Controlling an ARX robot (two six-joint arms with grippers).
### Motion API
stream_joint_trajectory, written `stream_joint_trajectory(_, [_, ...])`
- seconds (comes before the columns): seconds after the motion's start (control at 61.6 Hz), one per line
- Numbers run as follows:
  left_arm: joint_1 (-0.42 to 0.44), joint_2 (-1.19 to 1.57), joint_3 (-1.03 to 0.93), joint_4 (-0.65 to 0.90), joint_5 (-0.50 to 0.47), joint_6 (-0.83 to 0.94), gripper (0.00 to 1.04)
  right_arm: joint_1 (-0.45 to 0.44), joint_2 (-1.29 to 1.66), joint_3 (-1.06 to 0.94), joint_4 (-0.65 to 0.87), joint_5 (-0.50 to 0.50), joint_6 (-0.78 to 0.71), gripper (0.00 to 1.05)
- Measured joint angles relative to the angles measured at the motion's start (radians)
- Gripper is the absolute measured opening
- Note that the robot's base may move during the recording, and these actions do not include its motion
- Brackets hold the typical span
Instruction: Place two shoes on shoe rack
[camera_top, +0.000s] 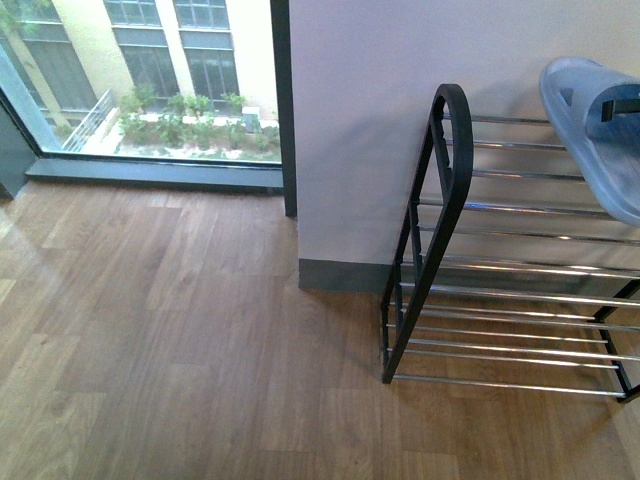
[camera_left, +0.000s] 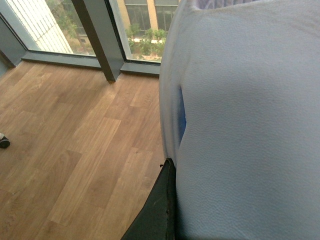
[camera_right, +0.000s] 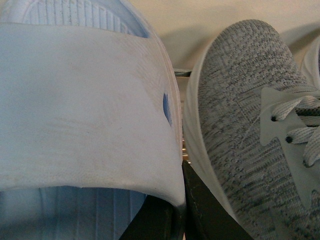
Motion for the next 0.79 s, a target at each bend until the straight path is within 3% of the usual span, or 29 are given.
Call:
stream_joint_trajectory(0.633, [0.0, 0.0, 0.0, 0.0, 0.0, 0.0, 0.03, -0.074, 0.099, 0.162, -0.081, 0.056, -0.055, 0.01])
stream_joint_trajectory(0.795, [0.0, 0.0, 0.0, 0.0, 0.0, 0.0, 0.03, -0.074, 0.098, 0.158, -0.077, 0.055, -0.056, 0.23])
